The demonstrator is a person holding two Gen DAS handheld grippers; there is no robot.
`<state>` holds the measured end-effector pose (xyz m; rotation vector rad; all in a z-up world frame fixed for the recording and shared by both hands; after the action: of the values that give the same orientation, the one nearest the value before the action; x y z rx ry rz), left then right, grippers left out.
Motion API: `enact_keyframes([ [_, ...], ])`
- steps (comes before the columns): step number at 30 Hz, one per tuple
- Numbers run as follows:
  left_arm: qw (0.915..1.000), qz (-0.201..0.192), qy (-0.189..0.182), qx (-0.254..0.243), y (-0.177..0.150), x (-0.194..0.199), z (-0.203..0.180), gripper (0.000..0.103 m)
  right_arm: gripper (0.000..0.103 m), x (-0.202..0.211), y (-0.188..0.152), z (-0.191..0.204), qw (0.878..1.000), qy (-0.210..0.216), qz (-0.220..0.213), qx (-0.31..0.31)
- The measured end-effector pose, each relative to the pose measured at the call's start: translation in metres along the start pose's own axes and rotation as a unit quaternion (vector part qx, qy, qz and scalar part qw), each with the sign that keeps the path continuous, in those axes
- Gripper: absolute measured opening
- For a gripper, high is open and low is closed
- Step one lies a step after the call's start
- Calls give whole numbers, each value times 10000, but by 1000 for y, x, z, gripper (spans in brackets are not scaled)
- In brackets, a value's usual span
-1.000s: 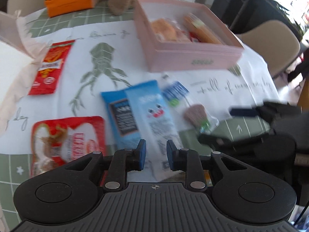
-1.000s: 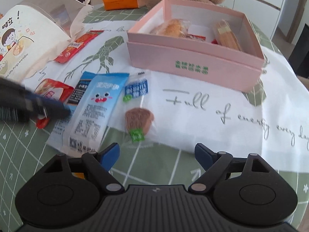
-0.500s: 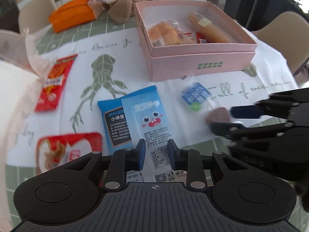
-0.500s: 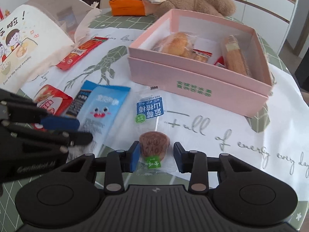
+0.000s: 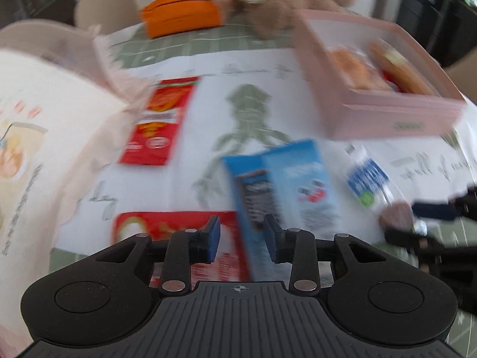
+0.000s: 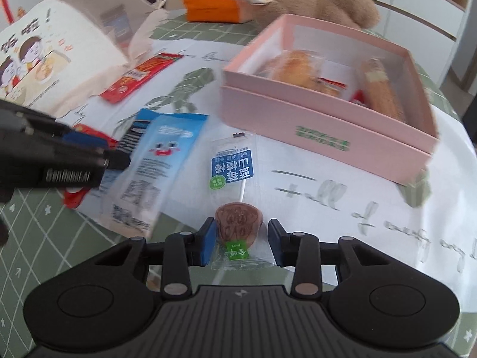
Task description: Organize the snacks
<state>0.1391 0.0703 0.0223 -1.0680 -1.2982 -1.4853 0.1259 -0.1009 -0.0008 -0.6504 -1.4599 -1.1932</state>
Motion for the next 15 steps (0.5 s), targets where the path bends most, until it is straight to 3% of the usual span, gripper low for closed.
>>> enact_keyframes([
  [9,9966,-447,-128,682,53,-4,82,36,42,-10,22,34,9993,-72,55,356],
  [12,9971,-422,-14,625,76,-20,98,34,48,-13,27,36,9994,-81,46,348],
  [15,9981,-281,-224,497,96,-40,104,35,58,-14,30,35,9996,43,54,279],
])
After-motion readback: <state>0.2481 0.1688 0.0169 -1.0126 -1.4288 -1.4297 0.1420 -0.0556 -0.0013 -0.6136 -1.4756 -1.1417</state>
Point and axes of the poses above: each gripper's, at about its wrist camera, not at the fingertips, and x roughly against the way its jaws point, z to its left, y to its top, the point moved 2 cm from there along -x, roughly the way its jaws point, and after that the axes turned 14 degrees about z, right-handed, at the moved point
